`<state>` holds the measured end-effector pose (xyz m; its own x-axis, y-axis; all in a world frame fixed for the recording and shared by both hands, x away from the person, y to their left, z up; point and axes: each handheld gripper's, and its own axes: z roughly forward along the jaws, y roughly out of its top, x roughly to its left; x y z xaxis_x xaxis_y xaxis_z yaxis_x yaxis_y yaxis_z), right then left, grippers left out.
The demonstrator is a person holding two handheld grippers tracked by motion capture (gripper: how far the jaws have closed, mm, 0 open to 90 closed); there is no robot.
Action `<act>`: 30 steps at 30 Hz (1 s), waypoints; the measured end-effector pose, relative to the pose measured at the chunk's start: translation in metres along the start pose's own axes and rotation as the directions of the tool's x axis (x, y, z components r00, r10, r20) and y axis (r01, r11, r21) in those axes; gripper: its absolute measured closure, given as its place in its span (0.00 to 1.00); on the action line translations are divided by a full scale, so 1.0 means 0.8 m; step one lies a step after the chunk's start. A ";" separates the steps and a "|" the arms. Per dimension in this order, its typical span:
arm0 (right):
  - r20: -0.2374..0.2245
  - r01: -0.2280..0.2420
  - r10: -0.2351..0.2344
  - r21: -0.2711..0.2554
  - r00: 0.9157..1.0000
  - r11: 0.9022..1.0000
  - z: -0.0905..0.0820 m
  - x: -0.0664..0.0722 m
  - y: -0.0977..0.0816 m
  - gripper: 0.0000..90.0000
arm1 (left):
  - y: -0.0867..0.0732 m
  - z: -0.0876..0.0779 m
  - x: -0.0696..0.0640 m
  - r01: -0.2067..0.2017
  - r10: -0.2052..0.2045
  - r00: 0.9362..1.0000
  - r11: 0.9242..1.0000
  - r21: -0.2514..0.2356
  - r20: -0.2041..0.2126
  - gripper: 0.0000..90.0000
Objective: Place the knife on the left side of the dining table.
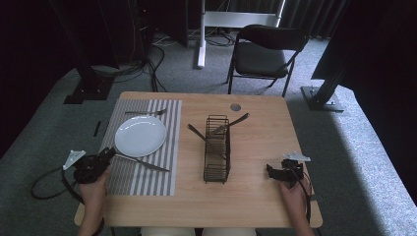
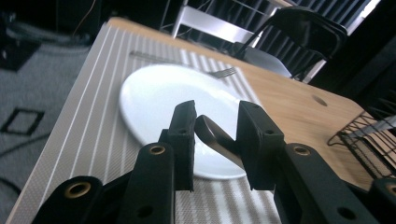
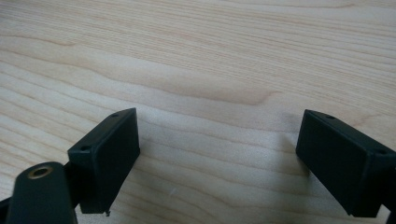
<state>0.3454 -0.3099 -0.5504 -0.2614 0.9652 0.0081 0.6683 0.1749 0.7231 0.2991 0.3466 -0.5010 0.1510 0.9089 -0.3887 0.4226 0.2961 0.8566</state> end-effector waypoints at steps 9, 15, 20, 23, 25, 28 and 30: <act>0.000 0.000 0.000 0.000 1.000 1.000 0.000 0.000 0.000 0.14 | -0.020 0.017 0.030 0.029 -0.027 0.999 0.998 0.060 -0.045 0.72; 0.000 0.000 0.000 0.000 1.000 1.000 0.000 0.000 0.000 0.14 | -0.026 0.034 0.042 0.028 -0.014 0.996 0.989 0.146 -0.091 0.70; 0.000 0.000 0.000 0.000 1.000 1.000 0.000 0.000 0.000 0.14 | -0.025 0.040 0.042 0.043 -0.019 0.992 0.981 0.192 -0.126 0.70; 0.000 0.000 0.000 0.000 1.000 1.000 0.000 0.000 0.000 0.14 | -0.026 0.045 0.041 0.036 0.001 0.988 0.970 0.240 -0.155 0.69; 0.000 0.000 0.000 0.000 1.000 1.000 0.000 0.000 0.000 0.14 | -0.027 0.047 0.043 0.040 0.002 0.987 0.965 0.261 -0.159 0.69; 0.000 0.000 0.000 0.000 1.000 1.000 0.000 0.000 0.000 0.14 | -0.026 0.046 0.041 0.017 0.029 0.985 0.965 0.263 -0.173 0.69; 0.000 0.000 0.000 0.000 1.000 1.000 0.000 0.000 0.000 0.14 | -0.025 0.045 0.039 -0.015 0.067 0.980 0.964 0.266 -0.188 0.64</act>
<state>0.3454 -0.3099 -0.5504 -0.2616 0.9651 0.0082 0.6683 0.1750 0.7231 0.3275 0.3583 -0.5428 0.0085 0.9658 -0.2593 0.6430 0.1933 0.7410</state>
